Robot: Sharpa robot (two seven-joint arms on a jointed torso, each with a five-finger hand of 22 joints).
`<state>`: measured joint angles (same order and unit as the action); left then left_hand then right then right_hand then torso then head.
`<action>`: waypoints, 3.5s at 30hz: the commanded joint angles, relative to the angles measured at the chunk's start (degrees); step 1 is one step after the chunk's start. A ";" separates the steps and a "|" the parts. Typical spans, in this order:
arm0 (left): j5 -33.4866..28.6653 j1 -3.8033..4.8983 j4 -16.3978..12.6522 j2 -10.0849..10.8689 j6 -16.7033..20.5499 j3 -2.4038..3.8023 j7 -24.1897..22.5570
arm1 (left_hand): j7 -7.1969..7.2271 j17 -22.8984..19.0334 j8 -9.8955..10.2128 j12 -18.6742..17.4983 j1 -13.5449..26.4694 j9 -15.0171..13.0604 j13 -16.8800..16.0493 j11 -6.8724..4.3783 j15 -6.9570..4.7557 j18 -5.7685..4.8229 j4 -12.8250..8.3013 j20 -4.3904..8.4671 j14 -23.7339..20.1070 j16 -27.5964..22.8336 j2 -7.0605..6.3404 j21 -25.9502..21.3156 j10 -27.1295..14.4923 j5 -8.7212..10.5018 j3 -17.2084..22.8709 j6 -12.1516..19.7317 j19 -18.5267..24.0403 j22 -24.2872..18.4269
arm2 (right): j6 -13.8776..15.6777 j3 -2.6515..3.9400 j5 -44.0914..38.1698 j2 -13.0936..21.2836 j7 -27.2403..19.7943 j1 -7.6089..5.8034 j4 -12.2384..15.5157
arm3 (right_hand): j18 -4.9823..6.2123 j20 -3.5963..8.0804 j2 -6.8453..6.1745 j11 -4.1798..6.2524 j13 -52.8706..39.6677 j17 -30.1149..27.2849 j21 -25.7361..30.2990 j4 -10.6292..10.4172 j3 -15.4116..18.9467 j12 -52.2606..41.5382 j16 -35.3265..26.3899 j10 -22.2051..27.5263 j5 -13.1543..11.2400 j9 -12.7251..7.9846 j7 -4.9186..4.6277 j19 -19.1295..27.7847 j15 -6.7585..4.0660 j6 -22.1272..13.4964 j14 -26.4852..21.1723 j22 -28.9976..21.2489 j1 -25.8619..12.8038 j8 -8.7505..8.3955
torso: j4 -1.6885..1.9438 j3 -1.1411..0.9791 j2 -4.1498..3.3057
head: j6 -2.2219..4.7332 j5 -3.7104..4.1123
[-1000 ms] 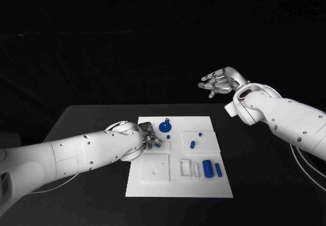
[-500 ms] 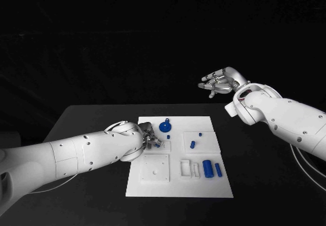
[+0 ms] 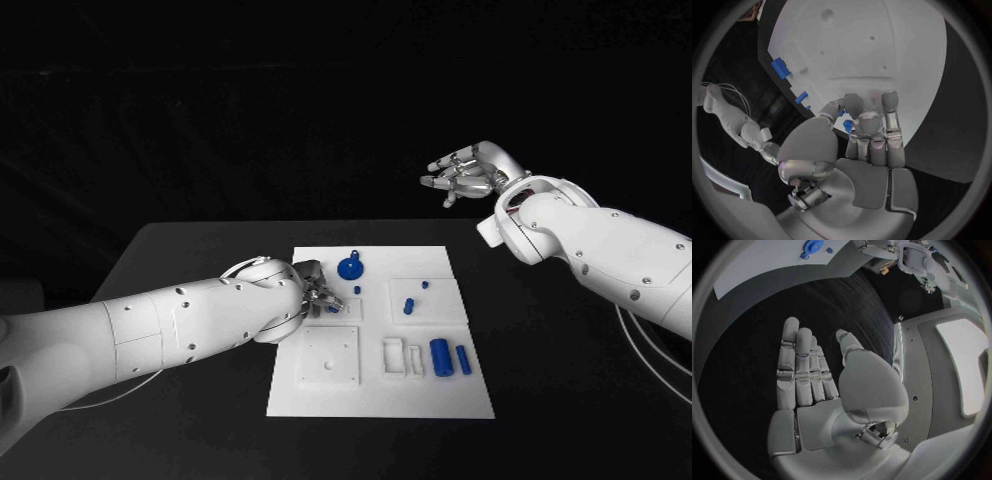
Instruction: Assemble the parts on the task board
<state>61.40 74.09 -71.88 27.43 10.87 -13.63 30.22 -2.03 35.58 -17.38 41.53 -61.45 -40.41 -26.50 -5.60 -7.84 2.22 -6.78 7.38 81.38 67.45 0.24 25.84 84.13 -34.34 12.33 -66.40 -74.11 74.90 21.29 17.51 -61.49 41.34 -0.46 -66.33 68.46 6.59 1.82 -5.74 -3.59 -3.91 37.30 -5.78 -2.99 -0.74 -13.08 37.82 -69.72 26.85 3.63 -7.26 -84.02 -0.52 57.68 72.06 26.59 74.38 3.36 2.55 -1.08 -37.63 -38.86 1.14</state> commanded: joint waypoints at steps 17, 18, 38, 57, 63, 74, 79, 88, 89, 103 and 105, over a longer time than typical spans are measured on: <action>-0.78 -0.44 0.71 -0.35 -2.35 -0.17 0.34 | 4.26 0.33 -0.69 0.02 -0.96 -0.08 -0.13 -0.29 0.14 0.70 -5.31 -0.39 0.13 0.56 1.01 0.50 2.47 -0.31 4.99 -3.94 0.06 1.11 | -0.82 0.03 -0.02 -0.26 -0.46 -0.02 -0.27 | 0.06 -0.16 0.36 0.03 0.01 -0.18 -0.44 0.37 0.01 -0.30 0.34 0.46 -0.28 -0.04 -0.31 -1.58 0.06 0.19 -0.35 -0.57 -0.44 0.22 | -0.02 -0.06 0.00 | -0.01 0.07; -0.79 -0.44 0.85 -0.45 -2.40 -0.16 0.34 | 4.26 0.33 -0.69 0.02 -0.96 -0.08 -0.13 -0.29 0.14 0.70 -5.31 -0.39 0.13 0.56 1.01 0.50 2.47 -0.31 4.99 -3.94 0.06 1.11 | -0.83 0.03 -0.02 -0.25 -0.46 -0.02 -0.26 | 0.06 -0.16 0.36 0.03 0.01 -0.18 -0.44 0.37 0.01 -0.30 0.34 0.46 -0.28 -0.04 -0.31 -1.58 0.06 0.19 -0.35 -0.57 -0.44 0.22 | -0.03 -0.06 -0.01 | -0.03 0.05; -1.09 -0.42 2.27 -2.43 -5.69 -0.15 -0.13 | 4.42 1.55 -0.94 0.67 -0.62 -0.29 -0.31 -0.28 0.20 0.88 -6.07 -0.63 0.31 1.42 1.16 0.88 2.48 -0.58 5.15 -4.60 0.19 1.15 | -1.06 0.03 -0.02 -0.48 -0.45 -0.01 -0.19 | 0.07 -0.16 0.39 0.02 0.02 -0.24 -0.61 0.48 -0.02 -0.31 0.38 0.53 -0.26 -0.05 -0.31 -1.59 0.06 0.11 -0.34 -0.90 -0.49 0.21 | -0.05 -0.06 0.02 | -0.13 0.10; -0.02 -0.41 2.86 -2.70 -6.00 -0.16 -0.32 | 5.09 0.70 0.55 1.31 0.21 -0.86 0.09 -0.10 0.33 2.04 2.17 -2.19 -0.09 1.29 -1.76 0.46 2.48 9.05 -1.37 -5.55 0.23 1.02 | -1.01 0.03 0.15 -0.20 -0.45 0.01 -0.05 | 0.07 -0.18 0.36 -0.02 0.02 -0.28 -0.71 0.44 0.10 -0.30 0.38 0.59 -0.23 -0.07 -0.36 -1.57 0.09 -0.23 -0.37 -1.14 -0.58 0.18 | 0.08 0.03 0.01 | 0.03 0.29; 0.29 -0.41 3.38 -2.71 -5.28 -0.16 -0.40 | 5.15 0.49 0.88 1.27 -1.35 -1.33 -0.06 -0.13 0.32 1.93 7.28 -2.02 -0.12 1.29 -3.20 0.12 2.48 12.00 -2.59 -5.90 0.03 1.05 | -1.02 0.03 0.25 0.01 -0.53 0.04 -0.05 | 0.08 -0.21 0.26 -0.06 0.02 -0.29 -0.72 0.32 0.27 -0.28 0.38 0.66 0.01 -0.05 -0.37 -1.54 0.12 -0.28 -0.37 -1.25 -0.72 0.22 | 0.00 0.04 0.03 | 0.17 0.29; 0.43 -0.41 3.60 -2.52 -4.43 -0.15 -0.69 | 5.14 0.27 1.28 1.19 -3.03 -1.43 -0.17 -0.05 0.32 2.02 11.08 -2.29 -0.36 1.27 -6.30 -0.07 2.49 13.58 -2.59 -6.42 0.18 1.07 | -1.26 0.02 0.28 0.24 -0.41 0.12 0.09 | 0.09 -0.23 0.28 -0.08 0.03 -0.34 -0.74 0.37 0.41 -0.26 0.35 0.78 0.05 -0.05 -0.36 -1.51 0.13 -0.21 -0.44 -1.42 -0.41 0.23 | 0.01 0.03 -0.04 | 0.20 0.40; 0.45 -0.41 3.42 -2.27 -4.09 -0.13 -0.89 | 5.13 0.16 1.35 1.14 -3.93 -1.47 -0.09 -0.02 0.35 2.30 14.00 -2.53 -0.40 1.25 -7.84 -0.08 2.49 13.98 -2.63 -6.67 0.19 1.07 | -1.34 0.01 0.27 0.32 -0.36 0.18 0.08 | 0.10 -0.25 0.26 -0.13 0.06 -0.36 -0.75 0.42 0.43 -0.16 0.33 0.90 0.03 -0.07 -0.40 -1.48 0.16 -0.34 -0.47 -1.48 -0.36 0.18 | 0.03 0.02 -0.02 | 0.22 0.47; 0.31 -0.34 1.93 -1.14 -3.55 0.25 -1.10 | 4.79 -0.08 0.79 1.17 -4.97 -2.10 -0.01 0.19 0.43 2.34 21.74 -2.58 -0.41 1.11 -11.25 -0.20 2.50 26.81 -8.45 -7.60 0.12 1.06 | -1.41 0.01 0.25 0.57 -0.25 0.37 0.07 | 0.12 -0.24 0.32 -0.12 0.08 -0.37 -0.80 0.61 0.27 -0.06 0.35 0.93 0.14 -0.06 -0.38 -1.48 0.15 0.02 -0.47 -1.55 -0.11 0.20 | 0.03 0.05 0.03 | 0.34 0.57; 0.28 -0.32 1.76 -1.01 -3.50 0.35 -1.09 | 4.78 -0.10 0.79 1.17 -5.17 -2.18 0.00 0.19 0.42 2.33 22.24 -2.57 -0.42 1.11 -11.35 -0.20 2.50 26.96 -8.57 -7.59 0.09 1.07 | -1.39 0.01 0.25 0.58 -0.26 0.38 0.07 | 0.12 -0.24 0.32 -0.12 0.08 -0.37 -0.80 0.61 0.27 -0.06 0.35 0.93 0.14 -0.06 -0.38 -1.48 0.15 0.02 -0.47 -1.55 -0.11 0.20 | 0.06 0.03 0.02 | 0.37 0.59; 0.00 0.46 -0.72 0.96 -3.52 4.77 -0.57 | 4.67 -0.66 1.40 0.65 -2.40 -1.84 0.25 0.12 0.19 0.74 23.48 -0.94 -0.59 0.57 -13.13 -0.63 2.48 31.35 -16.97 -6.93 0.09 1.01 | -1.45 0.01 0.25 0.61 -0.29 0.69 -0.12 | 0.14 -0.26 0.25 -0.14 0.08 -0.40 -0.89 0.54 0.17 0.05 0.36 0.85 0.36 -0.08 -0.44 -1.47 0.16 -0.65 -0.47 -1.65 -0.31 0.18 | 0.06 0.01 0.09 | 1.00 0.36; -0.02 0.77 -1.06 1.30 -3.71 5.11 -0.38 | 4.67 -0.68 1.37 0.66 -2.51 -1.85 0.25 0.12 0.18 0.68 23.49 -0.86 -0.64 0.51 -13.07 -0.64 2.49 31.35 -16.84 -6.96 0.03 1.01 | -1.47 0.01 0.25 0.62 -0.29 0.72 -0.13 | 0.14 -0.26 0.25 -0.14 0.08 -0.40 -0.89 0.54 0.17 0.05 0.36 0.85 0.36 -0.08 -0.44 -1.47 0.16 -0.65 -0.47 -1.65 -0.31 0.18 | 0.03 0.01 0.08 | 1.08 0.33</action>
<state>61.69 74.67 -72.58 28.66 7.19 -8.59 29.84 2.88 34.86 -16.25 42.36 -64.38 -42.30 -26.32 -5.72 -7.55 4.01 16.70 6.27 80.87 68.23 -12.82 25.59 84.04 -3.15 -4.34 -73.58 -74.01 74.93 20.53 17.50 -61.19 41.93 -0.45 -65.66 68.33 6.49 1.82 -5.51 -3.79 -3.91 36.98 -6.32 -2.53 -0.58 -13.07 37.82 -69.10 26.85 3.63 -7.66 -84.02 -0.36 57.28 71.90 25.04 74.14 3.36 2.62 -1.03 -37.54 -37.91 1.52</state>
